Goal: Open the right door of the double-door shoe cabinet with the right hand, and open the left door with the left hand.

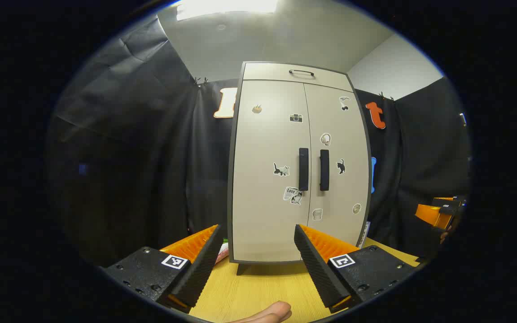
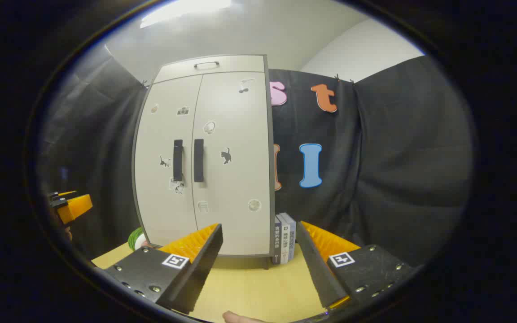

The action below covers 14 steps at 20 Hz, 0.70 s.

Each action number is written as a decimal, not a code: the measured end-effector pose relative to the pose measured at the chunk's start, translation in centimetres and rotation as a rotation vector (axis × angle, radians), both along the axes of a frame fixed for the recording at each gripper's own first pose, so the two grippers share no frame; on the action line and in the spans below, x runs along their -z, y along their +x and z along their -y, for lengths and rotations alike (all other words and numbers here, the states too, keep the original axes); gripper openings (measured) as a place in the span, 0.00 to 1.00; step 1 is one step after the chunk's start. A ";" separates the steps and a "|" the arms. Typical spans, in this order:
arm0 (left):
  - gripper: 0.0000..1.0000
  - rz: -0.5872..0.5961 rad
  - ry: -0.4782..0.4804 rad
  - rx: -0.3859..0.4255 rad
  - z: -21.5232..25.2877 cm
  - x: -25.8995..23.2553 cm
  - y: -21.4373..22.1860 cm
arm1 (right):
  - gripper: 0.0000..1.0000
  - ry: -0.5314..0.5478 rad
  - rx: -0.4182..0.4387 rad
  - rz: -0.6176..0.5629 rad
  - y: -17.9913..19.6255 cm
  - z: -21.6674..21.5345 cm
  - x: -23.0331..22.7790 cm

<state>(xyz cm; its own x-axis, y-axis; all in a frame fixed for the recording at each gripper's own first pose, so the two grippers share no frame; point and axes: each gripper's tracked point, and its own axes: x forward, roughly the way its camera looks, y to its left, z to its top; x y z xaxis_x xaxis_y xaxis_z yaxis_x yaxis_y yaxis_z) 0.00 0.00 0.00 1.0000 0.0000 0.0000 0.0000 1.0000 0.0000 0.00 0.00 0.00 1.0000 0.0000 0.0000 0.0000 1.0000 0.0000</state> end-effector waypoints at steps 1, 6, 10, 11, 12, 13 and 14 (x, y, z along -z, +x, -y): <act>0.99 -0.004 -0.001 0.004 0.0 0.1 0.1 | 0.98 -0.004 0.001 -0.001 0.1 -0.1 0.1; 0.99 -0.006 -0.010 0.013 -0.1 0.5 -0.2 | 0.98 -0.009 -0.008 -0.003 0.6 -0.8 0.2; 0.99 -0.022 -0.018 0.028 -0.3 1.5 -0.3 | 0.98 -0.017 -0.023 -0.013 1.9 -2.0 0.5; 0.99 -0.025 -0.021 0.030 -0.5 1.7 -0.3 | 0.98 -0.017 -0.028 -0.011 2.7 -2.5 0.3; 0.99 -0.030 -0.022 0.024 -0.9 2.0 -0.3 | 0.98 -0.016 -0.032 -0.011 3.4 -2.8 0.2; 0.99 -0.034 -0.024 0.014 -1.4 2.2 -0.3 | 0.98 -0.010 -0.045 -0.010 4.4 -3.5 -0.3; 0.99 -0.033 -0.024 0.009 -1.8 2.4 -0.2 | 0.98 -0.008 -0.056 -0.014 5.4 -4.1 -0.6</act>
